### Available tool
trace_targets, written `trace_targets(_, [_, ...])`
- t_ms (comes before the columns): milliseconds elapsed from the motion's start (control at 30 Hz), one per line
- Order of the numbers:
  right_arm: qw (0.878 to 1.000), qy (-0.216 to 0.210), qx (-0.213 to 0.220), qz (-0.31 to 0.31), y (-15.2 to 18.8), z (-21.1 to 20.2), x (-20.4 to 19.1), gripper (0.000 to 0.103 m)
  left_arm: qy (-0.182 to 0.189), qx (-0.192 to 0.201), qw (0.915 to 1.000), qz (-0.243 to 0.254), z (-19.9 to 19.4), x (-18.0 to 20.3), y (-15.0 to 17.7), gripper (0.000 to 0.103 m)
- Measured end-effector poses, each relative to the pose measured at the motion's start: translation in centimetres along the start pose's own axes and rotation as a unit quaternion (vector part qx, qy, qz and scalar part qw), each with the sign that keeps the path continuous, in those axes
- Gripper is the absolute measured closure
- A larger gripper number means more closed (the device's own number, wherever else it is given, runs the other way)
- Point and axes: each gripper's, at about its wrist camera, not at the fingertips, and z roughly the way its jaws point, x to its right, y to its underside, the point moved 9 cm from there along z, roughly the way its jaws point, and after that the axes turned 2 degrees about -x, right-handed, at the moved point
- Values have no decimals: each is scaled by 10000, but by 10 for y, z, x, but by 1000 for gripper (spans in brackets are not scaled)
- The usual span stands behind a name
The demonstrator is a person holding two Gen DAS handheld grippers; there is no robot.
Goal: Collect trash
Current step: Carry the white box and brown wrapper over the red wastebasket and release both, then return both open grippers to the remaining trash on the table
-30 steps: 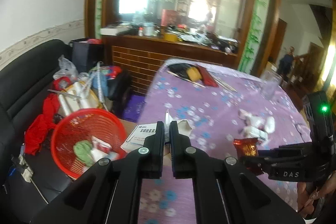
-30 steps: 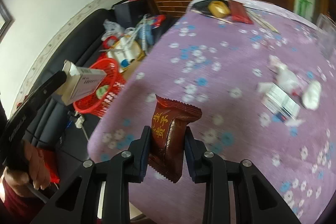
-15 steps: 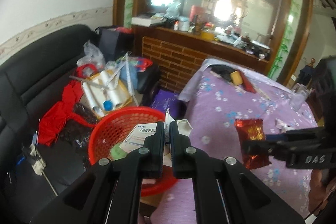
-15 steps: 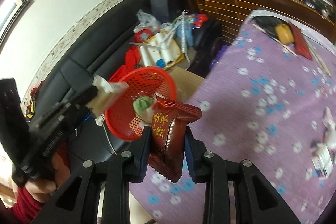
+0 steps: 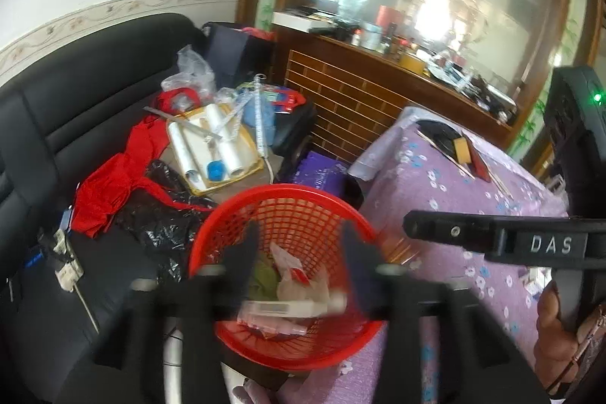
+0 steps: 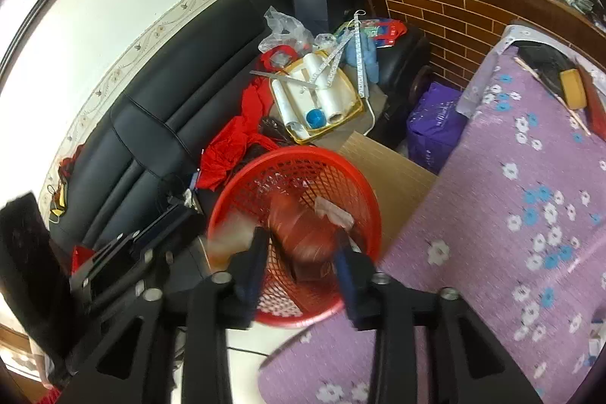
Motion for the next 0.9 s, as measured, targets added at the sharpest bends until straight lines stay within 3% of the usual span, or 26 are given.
trace_targets(133, [9999, -107, 107, 67, -5, -7, 2, 55, -5, 71, 9999, -94, -9, -4, 0, 51])
trace_targets(267, [9999, -22, 171, -15, 17, -29, 12, 54, 6, 72, 10000, -38, -16, 5, 11, 51])
trace_targets(333, [9998, 29, 176, -14, 25, -33, 17, 49, 53, 34, 10000, 60, -19, 19, 21, 50])
trace_targets(567, [9995, 241, 109, 143, 81, -60, 55, 49, 349, -223, 9980, 469, -22, 80, 58, 43])
trace_targets(900, [9948, 466, 112, 895, 152, -105, 137, 49, 764, -594, 9907, 961, -24, 174, 101, 42])
